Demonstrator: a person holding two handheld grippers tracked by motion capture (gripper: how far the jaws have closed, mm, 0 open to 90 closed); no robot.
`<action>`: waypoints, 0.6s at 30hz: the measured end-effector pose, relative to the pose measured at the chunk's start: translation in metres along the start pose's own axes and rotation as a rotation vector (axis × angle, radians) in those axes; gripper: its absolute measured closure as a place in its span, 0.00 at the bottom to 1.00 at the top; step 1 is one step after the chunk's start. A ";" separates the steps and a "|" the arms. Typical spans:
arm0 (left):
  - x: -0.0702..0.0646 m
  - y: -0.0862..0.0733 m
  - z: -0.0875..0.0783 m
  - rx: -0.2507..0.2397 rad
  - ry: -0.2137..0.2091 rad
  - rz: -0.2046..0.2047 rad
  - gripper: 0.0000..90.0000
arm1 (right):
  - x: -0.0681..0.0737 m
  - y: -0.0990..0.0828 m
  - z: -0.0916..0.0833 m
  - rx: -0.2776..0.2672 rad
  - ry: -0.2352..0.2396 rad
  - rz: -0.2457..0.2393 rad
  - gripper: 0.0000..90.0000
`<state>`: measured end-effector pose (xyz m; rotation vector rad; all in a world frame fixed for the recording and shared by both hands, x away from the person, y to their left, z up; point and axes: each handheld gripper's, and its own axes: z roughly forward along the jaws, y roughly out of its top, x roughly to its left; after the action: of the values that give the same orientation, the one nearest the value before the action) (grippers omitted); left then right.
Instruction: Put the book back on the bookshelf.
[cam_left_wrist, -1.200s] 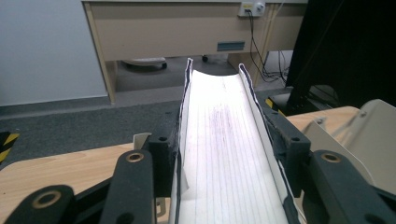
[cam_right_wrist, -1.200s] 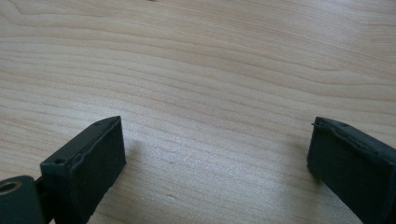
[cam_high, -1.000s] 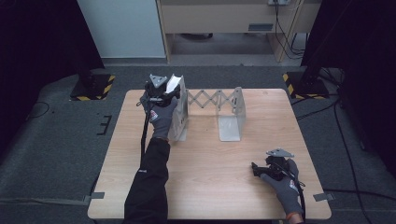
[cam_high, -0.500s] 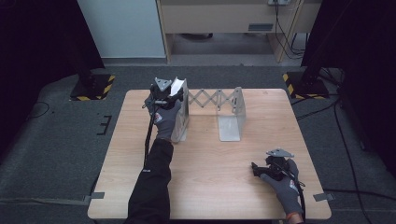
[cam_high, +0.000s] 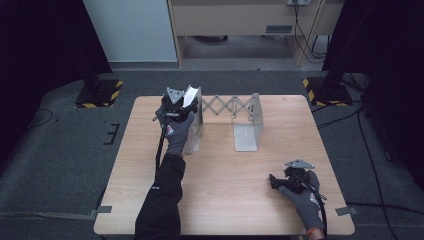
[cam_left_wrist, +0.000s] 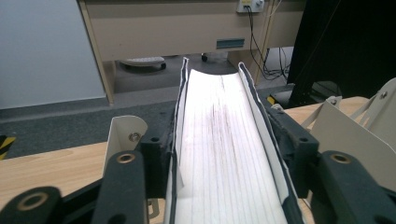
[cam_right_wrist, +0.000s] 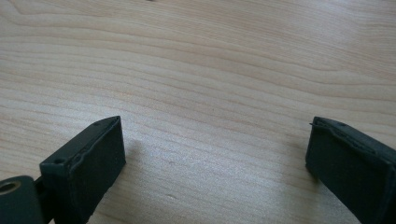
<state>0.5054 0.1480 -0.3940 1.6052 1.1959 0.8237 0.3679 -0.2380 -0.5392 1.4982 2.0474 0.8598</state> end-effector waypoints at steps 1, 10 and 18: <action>-0.001 -0.001 -0.003 0.004 0.005 0.010 0.51 | 0.000 0.000 0.000 0.000 0.000 -0.001 0.06; 0.009 -0.013 -0.036 0.006 -0.040 0.020 0.42 | 0.000 0.000 0.000 0.000 0.000 -0.001 0.06; 0.019 -0.043 -0.064 0.029 -0.129 -0.019 0.50 | 0.000 0.000 0.000 0.000 0.000 -0.002 0.06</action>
<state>0.4401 0.1878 -0.4134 1.6424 1.1338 0.6830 0.3679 -0.2381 -0.5391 1.4961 2.0482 0.8594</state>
